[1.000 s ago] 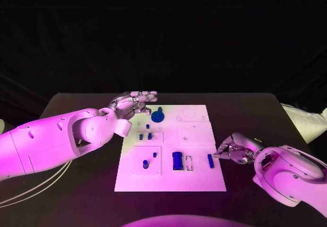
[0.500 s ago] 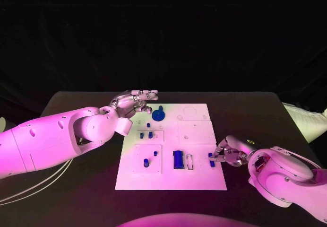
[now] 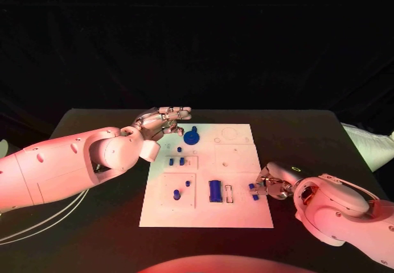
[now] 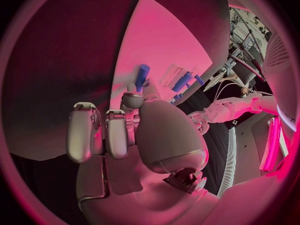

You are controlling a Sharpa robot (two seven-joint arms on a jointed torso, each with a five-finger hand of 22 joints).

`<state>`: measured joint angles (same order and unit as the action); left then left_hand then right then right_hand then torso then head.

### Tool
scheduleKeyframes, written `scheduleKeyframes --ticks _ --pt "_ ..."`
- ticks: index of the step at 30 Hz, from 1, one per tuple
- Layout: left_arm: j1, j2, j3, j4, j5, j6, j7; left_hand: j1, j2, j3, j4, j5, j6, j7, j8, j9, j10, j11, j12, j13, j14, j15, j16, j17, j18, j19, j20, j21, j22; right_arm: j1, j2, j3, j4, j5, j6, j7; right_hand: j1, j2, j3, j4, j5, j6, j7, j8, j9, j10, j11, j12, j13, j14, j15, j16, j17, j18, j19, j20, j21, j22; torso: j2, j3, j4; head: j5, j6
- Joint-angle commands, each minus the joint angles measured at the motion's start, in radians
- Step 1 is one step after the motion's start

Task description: Assemble the parts on the task board

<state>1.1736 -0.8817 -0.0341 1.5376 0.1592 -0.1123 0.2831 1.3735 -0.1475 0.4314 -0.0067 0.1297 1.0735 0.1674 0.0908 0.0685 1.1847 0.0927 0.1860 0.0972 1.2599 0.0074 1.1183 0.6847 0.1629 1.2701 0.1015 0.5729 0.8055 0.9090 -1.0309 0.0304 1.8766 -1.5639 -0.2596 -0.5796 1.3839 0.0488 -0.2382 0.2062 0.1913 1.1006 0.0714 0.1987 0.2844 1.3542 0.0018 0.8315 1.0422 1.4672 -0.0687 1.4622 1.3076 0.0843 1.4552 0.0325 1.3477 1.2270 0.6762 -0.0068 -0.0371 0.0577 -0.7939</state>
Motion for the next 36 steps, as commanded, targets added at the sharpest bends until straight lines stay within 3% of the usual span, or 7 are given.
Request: scheduleKeyframes --ticks 1,8,15,19,23,29,36 --pt "0.000 0.001 0.001 0.002 -0.002 0.018 0.004 -0.004 0.009 -0.006 0.000 0.001 -0.004 0.000 0.002 -0.001 -0.007 -0.003 0.005 0.001 -0.006 -0.002 0.001 -0.001 0.019 -0.007 0.002 -0.006 -0.001 -0.012 0.007 -0.008 -0.010 -0.094 0.124 -0.016 0.020 -0.002 0.002 -0.014 -0.014 0.005 0.003 -0.010 -0.001 0.000 -0.008 -0.007 -0.003 0.067 -0.007 -0.003 0.069 -0.011 -0.004 -0.004 -0.003 0.000 0.000 -0.0003 -0.0003 0.002 -0.001" --pt "0.000 0.001 0.001 0.002 -0.002 0.022 0.004 -0.004 0.009 -0.006 0.000 0.001 -0.004 0.000 0.002 -0.001 -0.007 -0.003 0.005 0.001 -0.006 -0.002 0.001 -0.001 0.019 -0.007 0.002 -0.006 -0.001 -0.026 0.034 -0.009 -0.025 -0.234 0.200 -0.019 0.106 -0.003 0.028 -0.079 -0.120 0.009 0.003 -0.016 0.009 -0.002 -0.010 -0.026 -0.011 0.068 -0.009 -0.002 0.074 -0.012 -0.003 -0.006 -0.003 0.004 0.000 0.0004 -0.0006 0.004 -0.003" --pt "0.000 0.002 0.001 0.001 -0.003 0.022 0.004 -0.004 0.009 -0.006 0.000 0.001 -0.004 0.000 0.002 -0.001 -0.007 -0.003 0.005 0.001 -0.006 -0.002 0.001 -0.001 0.019 -0.007 0.002 -0.006 -0.001 -0.033 0.047 -0.010 -0.029 -0.276 0.226 -0.021 0.129 0.011 0.046 -0.099 -0.123 0.015 0.001 -0.019 0.013 -0.002 -0.012 -0.035 -0.016 0.068 -0.010 0.000 0.079 -0.013 -0.002 -0.007 -0.001 0.008 0.000 0.0002 -0.0005 0.005 -0.004" --pt "0.000 0.002 0.001 0.001 -0.005 0.022 0.004 -0.004 0.009 -0.007 -0.001 0.002 -0.005 0.000 0.002 -0.001 -0.009 -0.003 0.006 0.001 -0.007 -0.001 0.001 -0.004 0.019 -0.007 0.002 -0.006 -0.002 -0.035 0.050 -0.010 -0.029 -0.274 0.222 -0.022 0.146 0.033 0.071 -0.110 -0.074 0.018 -0.002 -0.025 0.014 -0.004 -0.015 -0.043 -0.021 0.069 -0.013 0.000 0.080 -0.013 -0.001 -0.009 -0.001 0.009 0.000 -0.0002 -0.0012 0.005 -0.004" --pt "0.000 0.002 0.001 0.001 -0.010 0.023 0.004 -0.004 0.009 -0.007 -0.001 0.002 -0.005 0.000 0.002 -0.001 -0.009 -0.003 0.006 0.001 -0.007 -0.001 0.001 -0.004 0.019 -0.007 0.002 -0.006 -0.002 -0.035 0.051 -0.010 -0.027 -0.249 0.191 -0.025 0.167 0.055 0.105 -0.123 -0.041 0.023 -0.006 -0.029 0.015 -0.004 -0.018 -0.049 -0.023 0.069 -0.016 0.001 0.083 -0.013 0.001 -0.012 0.001 0.012 0.000 0.0002 -0.0013 0.004 -0.004" --pt "0.000 0.002 0.001 0.001 -0.012 0.022 0.005 -0.004 0.009 -0.007 -0.001 0.002 -0.005 0.000 0.002 -0.001 -0.009 -0.003 0.006 0.001 -0.007 -0.001 0.001 -0.004 0.019 -0.007 0.002 -0.006 -0.002 -0.035 0.048 -0.010 -0.020 -0.147 0.106 -0.027 0.160 0.068 0.148 -0.125 0.002 0.023 -0.007 -0.036 0.018 0.004 -0.019 -0.046 -0.021 0.071 -0.016 0.004 0.089 -0.015 0.005 -0.014 0.005 0.018 0.000 0.0001 -0.0003 0.005 -0.004" --pt "0.000 0.003 0.001 0.001 -0.013 0.022 0.005 -0.004 0.009 -0.007 -0.001 0.002 -0.005 0.000 0.002 -0.001 -0.009 -0.003 0.006 0.001 -0.007 -0.001 0.001 -0.004 0.019 -0.007 0.002 -0.006 -0.002 -0.034 0.040 -0.006 0.000 -0.018 -0.003 -0.026 0.126 0.057 0.185 -0.113 0.024 0.022 -0.008 -0.043 0.023 0.012 -0.019 -0.043 -0.018 0.072 -0.017 0.007 0.095 -0.015 0.007 -0.014 0.007 0.021 -0.001 -0.0004 -0.0006 0.006 -0.002"
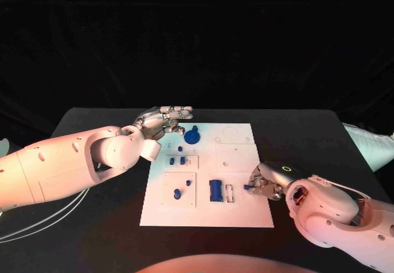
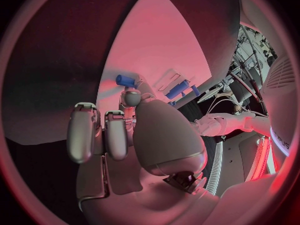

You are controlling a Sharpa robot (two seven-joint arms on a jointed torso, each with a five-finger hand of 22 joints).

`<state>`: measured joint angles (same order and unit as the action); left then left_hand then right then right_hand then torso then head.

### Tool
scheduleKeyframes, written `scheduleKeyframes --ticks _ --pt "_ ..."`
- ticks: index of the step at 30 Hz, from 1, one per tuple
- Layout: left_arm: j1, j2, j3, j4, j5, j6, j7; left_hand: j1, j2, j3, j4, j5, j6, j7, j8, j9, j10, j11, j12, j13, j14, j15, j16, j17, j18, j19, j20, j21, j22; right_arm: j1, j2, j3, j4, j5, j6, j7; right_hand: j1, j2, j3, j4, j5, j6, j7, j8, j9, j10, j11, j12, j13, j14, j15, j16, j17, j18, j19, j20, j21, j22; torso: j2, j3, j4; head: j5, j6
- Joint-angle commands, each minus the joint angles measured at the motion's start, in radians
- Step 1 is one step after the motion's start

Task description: Assemble the parts on the task board

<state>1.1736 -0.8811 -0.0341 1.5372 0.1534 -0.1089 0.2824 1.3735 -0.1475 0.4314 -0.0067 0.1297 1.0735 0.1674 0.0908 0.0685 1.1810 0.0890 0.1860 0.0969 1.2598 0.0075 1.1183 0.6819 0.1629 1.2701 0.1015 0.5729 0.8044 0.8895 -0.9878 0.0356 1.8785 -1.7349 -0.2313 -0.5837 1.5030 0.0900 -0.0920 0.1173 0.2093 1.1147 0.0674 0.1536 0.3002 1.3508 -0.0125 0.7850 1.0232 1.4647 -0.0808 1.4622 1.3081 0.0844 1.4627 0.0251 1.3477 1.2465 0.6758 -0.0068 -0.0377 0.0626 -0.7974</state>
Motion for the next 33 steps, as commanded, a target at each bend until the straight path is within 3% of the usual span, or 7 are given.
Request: scheduleKeyframes --ticks 1,6,10,20,33 --pt "0.000 0.002 0.001 0.001 -0.007 0.018 0.006 -0.004 0.009 -0.007 -0.001 0.002 -0.005 0.000 0.002 -0.001 -0.005 0.001 0.006 0.002 -0.007 -0.001 0.001 -0.001 0.019 -0.007 0.002 -0.006 -0.001 -0.013 -0.005 -0.011 0.002 0.172 -0.051 -0.022 -0.001 0.012 0.044 -0.021 0.007 0.008 -0.004 0.001 0.007 0.017 -0.005 0.005 0.002 0.075 -0.005 0.008 0.095 -0.016 0.000 -0.006 0.007 0.003 0.000 -0.0004 -0.0003 0.001 0.001" --pt "0.000 0.002 0.001 0.002 -0.007 0.018 0.006 -0.002 0.010 -0.007 -0.002 0.002 -0.005 0.000 0.002 -0.001 -0.006 0.001 0.007 0.002 -0.007 -0.001 0.001 -0.002 0.019 -0.007 0.002 -0.006 -0.001 -0.007 -0.008 -0.008 0.022 0.256 -0.138 -0.020 -0.039 -0.011 0.077 0.000 0.017 0.011 -0.005 -0.005 0.011 0.023 -0.006 0.011 0.009 0.075 -0.006 0.009 0.098 -0.016 0.001 -0.007 0.009 0.006 0.001 -0.0004 0.0006 0.001 0.001" --pt "0.000 0.002 0.001 0.003 -0.007 0.018 0.006 -0.002 0.010 -0.007 -0.002 0.002 -0.005 0.000 0.002 -0.001 -0.006 0.001 0.007 0.002 -0.007 -0.001 0.001 -0.002 0.019 -0.007 0.002 -0.006 -0.001 -0.005 -0.006 -0.007 0.034 0.314 -0.171 -0.018 -0.061 -0.027 0.095 0.012 0.018 0.014 -0.005 -0.008 0.013 0.025 -0.006 0.013 0.012 0.075 -0.006 0.010 0.100 -0.016 0.002 -0.007 0.010 0.007 0.000 -0.0002 0.0007 0.003 0.000" --pt "0.000 0.003 0.001 0.004 -0.007 0.019 0.006 -0.002 0.010 -0.007 -0.002 0.002 -0.005 0.000 0.002 -0.001 -0.006 0.001 0.007 0.002 -0.007 -0.001 0.001 -0.002 0.019 -0.007 0.002 -0.006 -0.001 -0.004 0.012 -0.006 0.046 0.406 -0.194 -0.017 -0.100 -0.057 0.126 0.036 0.030 0.020 -0.005 -0.014 0.016 0.032 -0.006 0.020 0.020 0.076 -0.006 0.012 0.104 -0.017 0.004 -0.007 0.012 0.011 0.000 -0.0003 -0.0005 0.006 -0.004" --pt "0.000 0.003 0.001 0.006 -0.007 0.021 0.006 -0.002 0.010 -0.007 -0.002 0.002 -0.005 0.000 0.002 -0.001 -0.006 0.001 0.007 0.002 -0.007 -0.001 0.001 -0.002 0.019 -0.007 0.002 -0.006 -0.001 -0.004 0.041 -0.006 0.038 0.439 -0.194 -0.020 -0.178 -0.101 0.138 0.088 0.145 0.032 -0.006 -0.021 0.025 0.043 -0.006 0.037 0.036 0.079 -0.005 0.018 0.115 -0.019 0.008 -0.007 0.019 0.022 0.001 -0.0001 -0.0007 0.008 -0.006"
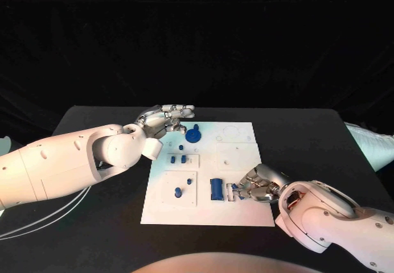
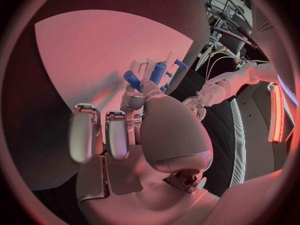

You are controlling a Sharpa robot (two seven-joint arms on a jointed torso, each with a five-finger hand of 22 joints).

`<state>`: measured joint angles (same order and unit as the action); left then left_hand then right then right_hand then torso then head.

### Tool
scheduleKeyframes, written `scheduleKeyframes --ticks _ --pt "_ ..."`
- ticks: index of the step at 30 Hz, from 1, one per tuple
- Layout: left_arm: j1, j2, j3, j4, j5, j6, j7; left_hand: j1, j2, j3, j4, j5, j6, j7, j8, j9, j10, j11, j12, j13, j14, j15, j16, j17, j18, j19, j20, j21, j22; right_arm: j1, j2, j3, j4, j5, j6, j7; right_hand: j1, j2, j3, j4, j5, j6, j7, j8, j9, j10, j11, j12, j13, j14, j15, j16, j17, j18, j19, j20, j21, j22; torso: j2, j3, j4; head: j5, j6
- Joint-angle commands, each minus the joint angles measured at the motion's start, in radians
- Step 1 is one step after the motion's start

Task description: Assemble the parts on the task board

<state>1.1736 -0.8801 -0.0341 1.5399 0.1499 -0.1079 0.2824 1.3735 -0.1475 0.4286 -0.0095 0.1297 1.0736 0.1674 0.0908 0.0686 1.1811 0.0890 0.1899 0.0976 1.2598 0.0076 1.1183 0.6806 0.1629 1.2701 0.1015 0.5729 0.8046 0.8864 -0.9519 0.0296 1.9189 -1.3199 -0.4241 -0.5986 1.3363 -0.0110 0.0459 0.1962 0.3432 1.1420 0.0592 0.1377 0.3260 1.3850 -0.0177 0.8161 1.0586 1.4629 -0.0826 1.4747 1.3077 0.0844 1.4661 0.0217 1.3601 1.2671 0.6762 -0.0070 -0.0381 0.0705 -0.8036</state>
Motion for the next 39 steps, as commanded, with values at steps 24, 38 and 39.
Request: scheduleKeyframes --ticks 24,38,39 --pt "0.001 0.003 0.001 0.006 -0.003 0.022 0.000 -0.004 0.011 -0.006 0.001 0.002 -0.006 0.001 0.002 -0.001 -0.009 0.002 0.005 0.001 -0.010 -0.001 -0.001 -0.007 0.019 -0.008 0.002 -0.007 -0.002 0.000 0.041 0.000 -0.039 -0.026 0.112 -0.017 -0.070 -0.005 -0.015 0.053 0.026 0.017 0.001 -0.005 0.009 0.013 -0.001 -0.008 -0.006 0.081 -0.004 0.007 0.118 -0.019 0.006 -0.004 0.008 0.005 0.000 0.0001 -0.0007 0.001 -0.005" --pt "0.001 0.001 0.001 0.008 -0.004 0.029 -0.006 -0.004 0.011 -0.007 0.001 0.002 -0.007 0.002 0.002 -0.001 -0.010 0.002 0.005 0.001 -0.012 0.000 -0.003 -0.012 0.018 -0.008 0.003 -0.008 -0.002 0.000 0.050 0.000 -0.037 -0.054 0.131 -0.015 -0.119 0.003 -0.045 0.088 0.018 0.046 -0.010 0.009 0.026 0.048 -0.010 0.097 0.069 0.085 -0.011 0.019 0.137 -0.024 0.014 -0.009 0.024 0.028 0.000 0.0002 -0.0002 0.002 -0.003" --pt "0.001 0.001 0.001 0.008 -0.004 0.029 -0.006 -0.005 0.011 -0.007 0.001 0.002 -0.007 0.002 0.002 -0.002 -0.011 0.003 0.006 0.001 -0.013 0.000 -0.004 -0.013 0.018 -0.008 0.003 -0.008 -0.002 0.000 0.050 0.000 -0.037 -0.054 0.132 -0.015 -0.124 0.005 -0.048 0.090 0.018 0.049 -0.011 0.010 0.027 0.050 -0.011 0.101 0.072 0.085 -0.011 0.021 0.140 -0.024 0.015 -0.010 0.026 0.031 0.000 0.0005 -0.0002 0.002 -0.003"
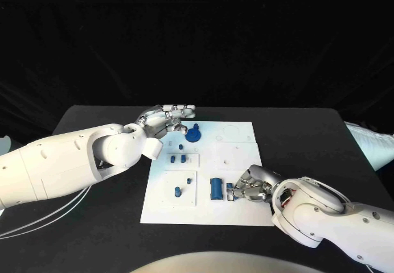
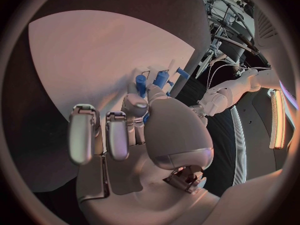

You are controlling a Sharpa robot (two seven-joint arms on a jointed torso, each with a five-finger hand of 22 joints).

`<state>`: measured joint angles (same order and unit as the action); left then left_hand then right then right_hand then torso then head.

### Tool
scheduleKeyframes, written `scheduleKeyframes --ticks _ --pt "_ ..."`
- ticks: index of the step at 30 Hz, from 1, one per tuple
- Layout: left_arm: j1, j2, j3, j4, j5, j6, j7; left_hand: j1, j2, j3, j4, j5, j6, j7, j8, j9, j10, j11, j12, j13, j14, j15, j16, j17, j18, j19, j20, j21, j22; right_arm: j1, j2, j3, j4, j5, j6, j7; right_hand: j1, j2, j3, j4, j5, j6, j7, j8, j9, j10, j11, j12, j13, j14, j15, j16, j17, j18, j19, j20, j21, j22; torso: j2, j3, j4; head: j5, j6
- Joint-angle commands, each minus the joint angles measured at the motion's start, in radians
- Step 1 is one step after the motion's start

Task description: Assemble the parts on the task board

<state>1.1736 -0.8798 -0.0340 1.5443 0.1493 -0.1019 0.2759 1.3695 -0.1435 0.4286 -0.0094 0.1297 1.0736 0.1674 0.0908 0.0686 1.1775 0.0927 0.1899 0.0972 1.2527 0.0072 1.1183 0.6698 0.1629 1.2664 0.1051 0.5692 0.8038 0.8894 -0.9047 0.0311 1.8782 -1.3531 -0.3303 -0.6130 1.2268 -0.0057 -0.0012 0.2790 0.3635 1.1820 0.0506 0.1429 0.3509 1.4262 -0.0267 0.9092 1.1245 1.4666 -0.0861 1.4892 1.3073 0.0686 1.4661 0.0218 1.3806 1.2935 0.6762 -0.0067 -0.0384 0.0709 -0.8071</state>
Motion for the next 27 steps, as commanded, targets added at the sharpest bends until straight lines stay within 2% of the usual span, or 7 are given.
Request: scheduleKeyframes --ticks 1,8,15,19,27 --pt "0.001 0.001 0.001 0.004 -0.003 0.024 0.000 -0.001 0.007 -0.008 0.001 0.002 -0.008 0.002 0.002 -0.002 -0.007 -0.001 0.006 0.001 -0.006 0.000 -0.004 -0.003 0.018 -0.005 -0.001 -0.004 -0.002 -0.003 0.003 -0.002 0.004 -0.022 0.039 0.000 -0.019 0.003 -0.003 0.008 -0.002 0.010 -0.004 0.005 0.003 0.011 -0.002 0.012 0.009 0.082 -0.008 0.008 0.143 -0.009 0.016 -0.010 0.007 0.007 0.000 0.0002 0.0004 0.002 0.000" --pt "0.001 0.000 0.001 0.004 -0.003 0.027 -0.001 -0.001 0.007 -0.008 0.001 0.002 -0.008 0.002 0.002 -0.002 -0.007 -0.001 0.006 0.001 -0.006 0.000 -0.004 -0.003 0.018 -0.005 -0.001 -0.004 -0.002 -0.003 0.004 -0.002 0.008 -0.026 0.039 0.002 -0.070 0.002 -0.043 0.011 -0.013 0.015 -0.006 0.008 0.010 0.016 -0.005 0.026 0.023 0.083 -0.010 0.010 0.148 -0.010 0.017 -0.013 0.010 0.011 0.000 0.0004 -0.0003 0.002 -0.001" --pt "0.001 0.000 0.001 0.004 -0.003 0.030 -0.001 -0.001 0.008 -0.008 0.001 0.002 -0.008 0.002 0.002 -0.002 -0.008 -0.001 0.006 0.001 -0.008 0.000 -0.005 -0.006 0.018 -0.006 -0.001 -0.005 -0.002 -0.003 0.001 -0.002 0.013 -0.038 0.030 0.003 -0.140 0.008 -0.115 0.011 -0.129 0.016 -0.008 0.009 0.022 0.017 -0.006 0.032 0.037 0.083 -0.011 0.011 0.149 -0.010 0.017 -0.014 0.011 0.014 0.000 0.0009 -0.0009 0.003 -0.001" --pt "0.001 0.000 0.001 0.003 -0.003 0.030 -0.002 -0.001 0.008 -0.008 0.001 0.002 -0.008 0.002 0.002 -0.002 -0.008 -0.001 0.006 0.001 -0.008 0.000 -0.005 -0.006 0.018 -0.006 -0.001 -0.005 -0.002 -0.003 -0.001 -0.002 0.017 -0.043 0.025 0.004 -0.167 0.012 -0.150 0.012 -0.180 0.015 -0.008 0.010 0.027 0.016 -0.006 0.031 0.040 0.083 -0.011 0.010 0.149 -0.010 0.016 -0.014 0.011 0.014 0.000 0.0011 -0.0006 0.003 -0.001" --pt "0.001 -0.001 0.001 0.003 -0.003 0.032 -0.002 -0.001 0.008 -0.008 0.001 0.002 -0.008 0.002 0.002 -0.002 -0.008 -0.001 0.006 0.001 -0.008 0.000 -0.005 -0.006 0.018 -0.006 -0.001 -0.005 -0.002 -0.003 -0.020 -0.001 0.031 -0.056 0.019 0.005 -0.172 0.014 -0.158 0.012 -0.187 0.015 -0.008 0.010 0.029 0.017 -0.006 0.036 0.045 0.083 -0.011 0.012 0.152 -0.010 0.017 -0.014 0.012 0.017 0.000 0.0013 -0.0016 0.005 -0.001"
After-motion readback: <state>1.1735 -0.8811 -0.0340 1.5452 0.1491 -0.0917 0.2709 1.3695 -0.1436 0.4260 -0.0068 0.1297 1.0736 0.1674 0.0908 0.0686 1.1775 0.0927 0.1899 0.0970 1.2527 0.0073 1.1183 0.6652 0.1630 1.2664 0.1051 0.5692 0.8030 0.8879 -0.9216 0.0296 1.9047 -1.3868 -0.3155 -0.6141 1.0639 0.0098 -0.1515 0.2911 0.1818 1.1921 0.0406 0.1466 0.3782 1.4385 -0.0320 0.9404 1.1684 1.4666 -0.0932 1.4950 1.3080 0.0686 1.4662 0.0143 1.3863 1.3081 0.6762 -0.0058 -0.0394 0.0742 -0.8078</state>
